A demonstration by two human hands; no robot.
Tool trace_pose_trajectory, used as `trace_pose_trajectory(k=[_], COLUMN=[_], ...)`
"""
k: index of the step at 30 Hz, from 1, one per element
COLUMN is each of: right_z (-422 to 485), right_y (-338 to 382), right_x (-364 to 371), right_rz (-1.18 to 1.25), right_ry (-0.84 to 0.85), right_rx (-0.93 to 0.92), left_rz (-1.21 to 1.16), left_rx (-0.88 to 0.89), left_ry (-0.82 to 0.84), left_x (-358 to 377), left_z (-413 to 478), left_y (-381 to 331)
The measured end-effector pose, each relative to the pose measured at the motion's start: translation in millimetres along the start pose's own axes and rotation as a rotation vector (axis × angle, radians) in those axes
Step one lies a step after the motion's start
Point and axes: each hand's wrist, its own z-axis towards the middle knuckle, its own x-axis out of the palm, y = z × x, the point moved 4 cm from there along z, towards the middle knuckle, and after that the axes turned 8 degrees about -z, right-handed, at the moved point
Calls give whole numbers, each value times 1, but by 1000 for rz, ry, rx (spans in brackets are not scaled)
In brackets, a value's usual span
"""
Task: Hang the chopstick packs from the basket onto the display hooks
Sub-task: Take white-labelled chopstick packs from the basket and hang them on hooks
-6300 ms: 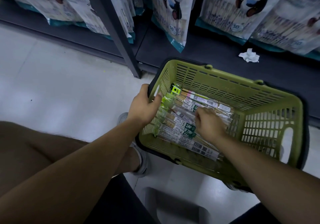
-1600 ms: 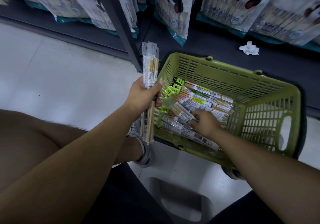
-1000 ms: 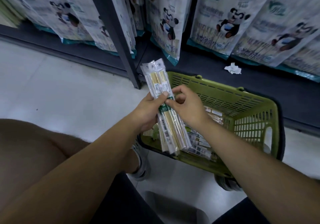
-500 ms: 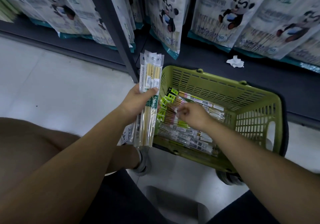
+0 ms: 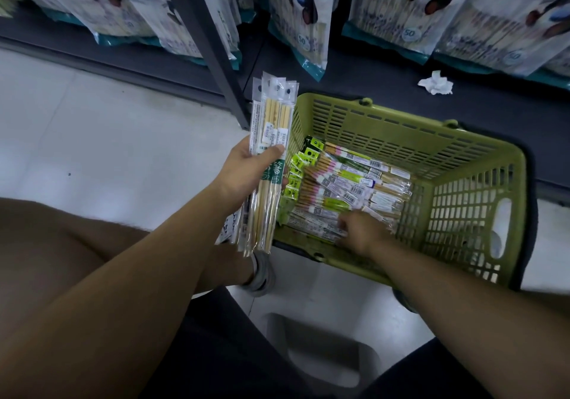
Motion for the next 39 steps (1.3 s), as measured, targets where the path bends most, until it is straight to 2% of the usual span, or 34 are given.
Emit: trace_pose_trajectory(k=[10,29,39], right_z=[2,3,7], right_y=[-1,0,-7], right_x=[4,9,3], right_rz=[-48,-91,-27], right_ry=[-7,111,-101], right_rx=[-21,-93,-43], left_rz=[-2,-12,3], left_rx=[3,-13,-16], left_ry=[6,-20,-16], left_x=[1,3,2], left_z=[1,0,0], left_y=[1,0,0])
